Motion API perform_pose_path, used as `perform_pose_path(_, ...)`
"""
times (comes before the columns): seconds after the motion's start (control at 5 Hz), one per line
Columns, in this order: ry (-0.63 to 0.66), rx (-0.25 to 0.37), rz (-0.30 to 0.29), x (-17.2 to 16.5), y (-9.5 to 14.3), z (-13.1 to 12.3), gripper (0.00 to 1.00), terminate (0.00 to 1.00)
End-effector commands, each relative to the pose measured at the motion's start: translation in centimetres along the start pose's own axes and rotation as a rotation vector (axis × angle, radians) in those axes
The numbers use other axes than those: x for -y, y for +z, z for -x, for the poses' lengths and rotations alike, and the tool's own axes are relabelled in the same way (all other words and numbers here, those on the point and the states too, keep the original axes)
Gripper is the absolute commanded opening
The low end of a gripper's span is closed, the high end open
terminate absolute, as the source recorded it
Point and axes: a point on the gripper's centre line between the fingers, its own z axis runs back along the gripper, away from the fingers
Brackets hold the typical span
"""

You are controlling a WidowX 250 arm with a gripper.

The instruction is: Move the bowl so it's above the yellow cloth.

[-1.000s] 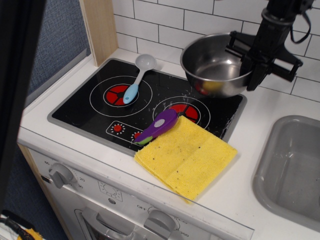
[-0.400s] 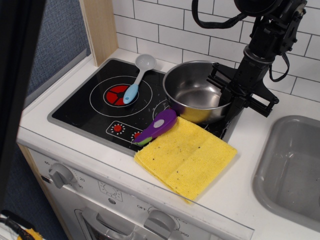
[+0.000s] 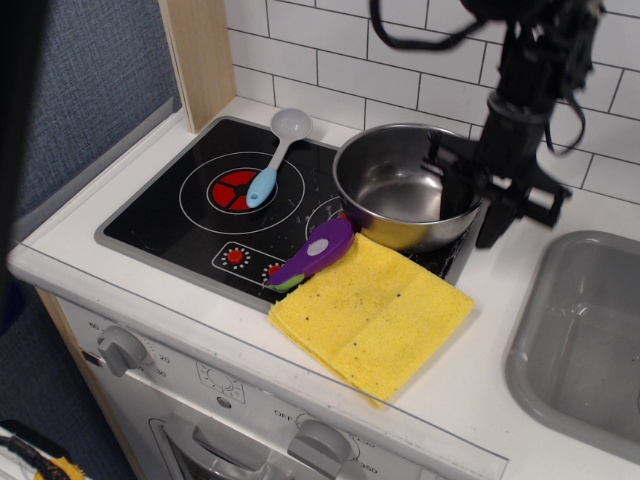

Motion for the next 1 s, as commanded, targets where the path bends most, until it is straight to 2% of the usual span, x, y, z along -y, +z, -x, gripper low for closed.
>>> perform_pose_path(0.0,0.103,0.187,0.015,-3.5,8.5,1.6,1.00,0.00)
perform_pose_path(0.2,0.129,0.203,0.028,-4.5,10.0,3.0,1.00,0.00)
perform_pose_path(0.4,0.168,0.188,0.070,-5.3,9.7,4.6,1.00,0.00)
perform_pose_path(0.6,0.142,0.136,0.048,-5.5,8.5,5.6,1.00,0.00)
perform_pose_path(0.8,0.142,0.136,0.048,-5.5,8.5,5.6,1.00,0.00)
